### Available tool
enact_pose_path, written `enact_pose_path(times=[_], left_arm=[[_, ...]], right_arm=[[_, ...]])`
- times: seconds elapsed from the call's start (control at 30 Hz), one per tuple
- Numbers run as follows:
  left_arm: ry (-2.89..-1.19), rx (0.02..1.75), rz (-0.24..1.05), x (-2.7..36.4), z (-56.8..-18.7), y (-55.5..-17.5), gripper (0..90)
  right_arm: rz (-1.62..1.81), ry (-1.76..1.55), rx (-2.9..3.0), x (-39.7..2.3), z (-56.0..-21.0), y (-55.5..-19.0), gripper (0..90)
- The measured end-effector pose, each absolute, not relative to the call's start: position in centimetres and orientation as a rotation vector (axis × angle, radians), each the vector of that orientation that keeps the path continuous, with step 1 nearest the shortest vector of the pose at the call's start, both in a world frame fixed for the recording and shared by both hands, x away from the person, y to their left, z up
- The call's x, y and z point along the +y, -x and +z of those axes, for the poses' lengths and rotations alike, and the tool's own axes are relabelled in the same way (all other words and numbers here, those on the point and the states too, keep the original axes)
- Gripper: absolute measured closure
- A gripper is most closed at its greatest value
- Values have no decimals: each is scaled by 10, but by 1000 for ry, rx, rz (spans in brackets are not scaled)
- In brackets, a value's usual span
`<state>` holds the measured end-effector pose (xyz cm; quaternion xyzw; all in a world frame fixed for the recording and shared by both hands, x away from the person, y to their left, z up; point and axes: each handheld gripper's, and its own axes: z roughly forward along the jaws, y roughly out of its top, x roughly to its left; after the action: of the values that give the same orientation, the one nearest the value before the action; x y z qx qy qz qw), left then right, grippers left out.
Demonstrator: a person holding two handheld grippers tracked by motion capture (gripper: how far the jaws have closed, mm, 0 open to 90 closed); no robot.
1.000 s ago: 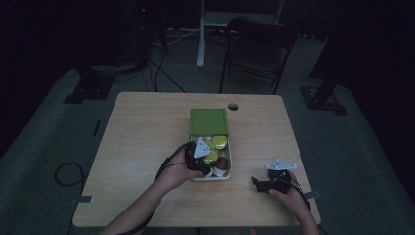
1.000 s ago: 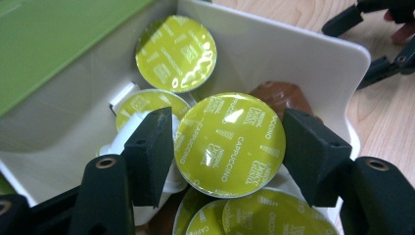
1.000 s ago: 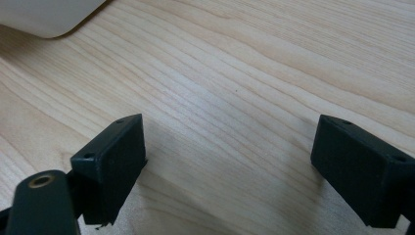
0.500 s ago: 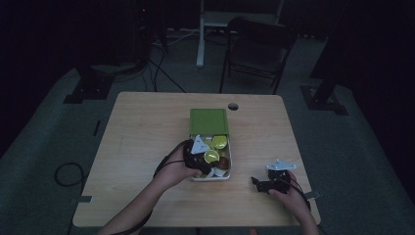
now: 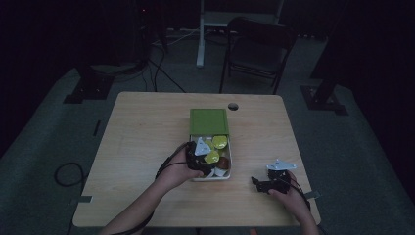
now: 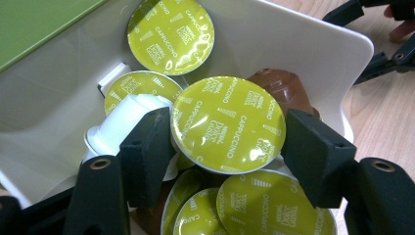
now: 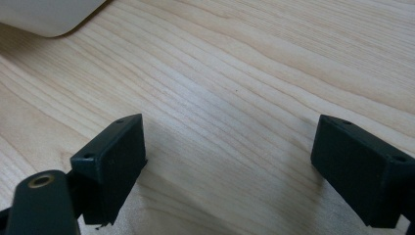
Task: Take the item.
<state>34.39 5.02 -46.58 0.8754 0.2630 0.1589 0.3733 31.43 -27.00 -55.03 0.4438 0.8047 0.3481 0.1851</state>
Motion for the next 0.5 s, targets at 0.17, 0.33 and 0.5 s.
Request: enact_pose_path(times=[0.17, 0.33, 0.5], left_arm=[[-2237, 659, 414, 51, -465, -343, 373], [-2212, 652, 416, 52, -459, -342, 373], [-2191, 642, 423, 54, -448, -339, 373]], right_arm=[[981, -1249, 2268, -270, -550, -314, 126], [981, -1246, 2267, -270, -550, -314, 127], [981, -1248, 2267, -270, -550, -314, 127]])
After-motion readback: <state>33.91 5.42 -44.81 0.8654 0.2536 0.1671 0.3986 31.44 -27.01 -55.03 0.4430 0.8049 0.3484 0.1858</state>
